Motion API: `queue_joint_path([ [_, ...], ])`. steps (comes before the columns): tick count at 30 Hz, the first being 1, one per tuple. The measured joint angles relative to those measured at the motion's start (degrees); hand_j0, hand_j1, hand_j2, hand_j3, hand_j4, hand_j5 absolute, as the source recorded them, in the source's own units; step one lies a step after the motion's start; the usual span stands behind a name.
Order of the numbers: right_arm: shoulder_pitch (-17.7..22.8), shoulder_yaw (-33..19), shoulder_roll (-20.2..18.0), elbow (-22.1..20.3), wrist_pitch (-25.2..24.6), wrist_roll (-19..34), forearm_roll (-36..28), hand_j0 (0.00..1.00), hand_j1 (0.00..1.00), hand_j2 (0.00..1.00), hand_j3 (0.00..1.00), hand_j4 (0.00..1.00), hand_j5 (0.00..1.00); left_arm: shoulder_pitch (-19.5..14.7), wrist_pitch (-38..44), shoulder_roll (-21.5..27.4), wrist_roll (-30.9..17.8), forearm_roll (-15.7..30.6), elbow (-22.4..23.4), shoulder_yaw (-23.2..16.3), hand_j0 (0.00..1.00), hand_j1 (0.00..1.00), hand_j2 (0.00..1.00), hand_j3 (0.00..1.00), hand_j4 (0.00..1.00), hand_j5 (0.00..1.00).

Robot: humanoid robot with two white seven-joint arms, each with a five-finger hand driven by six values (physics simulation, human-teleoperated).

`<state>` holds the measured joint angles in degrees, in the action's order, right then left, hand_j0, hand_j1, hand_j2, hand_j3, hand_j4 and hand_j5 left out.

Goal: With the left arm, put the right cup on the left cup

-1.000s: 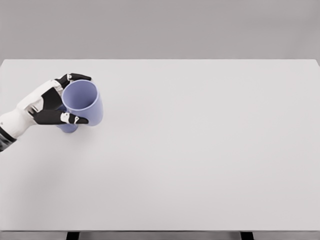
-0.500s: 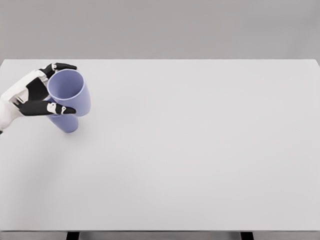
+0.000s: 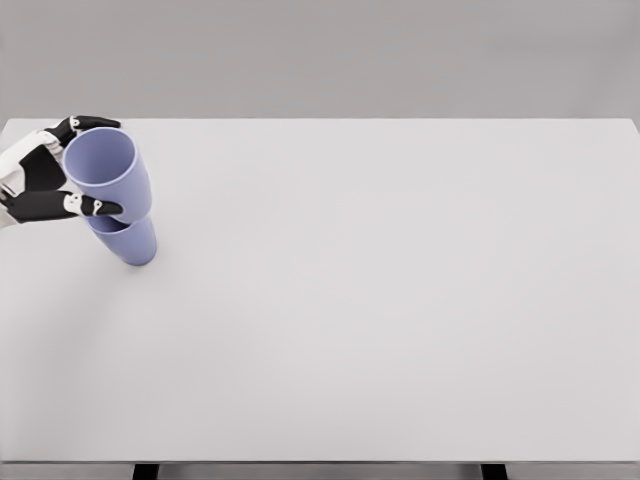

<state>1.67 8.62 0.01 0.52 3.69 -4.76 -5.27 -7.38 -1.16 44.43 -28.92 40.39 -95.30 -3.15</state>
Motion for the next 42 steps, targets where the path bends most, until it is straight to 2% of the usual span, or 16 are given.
queue_joint_path([
  [32,0.0,0.0,0.0,0.0,0.0,0.0,0.0,1.0,1.0,1.0,1.0,1.0,1.0,0.0,-0.07,-0.13,0.0,-0.24,7.74,0.38,0.64,0.64,0.64,0.64,0.64,0.64],
  [42,0.0,0.0,0.0,0.0,0.0,0.01,0.0,1.0,1.0,1.0,1.0,1.0,1.0,-1.41,-0.01,-0.77,0.0,-0.37,9.19,-0.06,0.64,0.64,0.64,0.64,0.64,0.64],
])
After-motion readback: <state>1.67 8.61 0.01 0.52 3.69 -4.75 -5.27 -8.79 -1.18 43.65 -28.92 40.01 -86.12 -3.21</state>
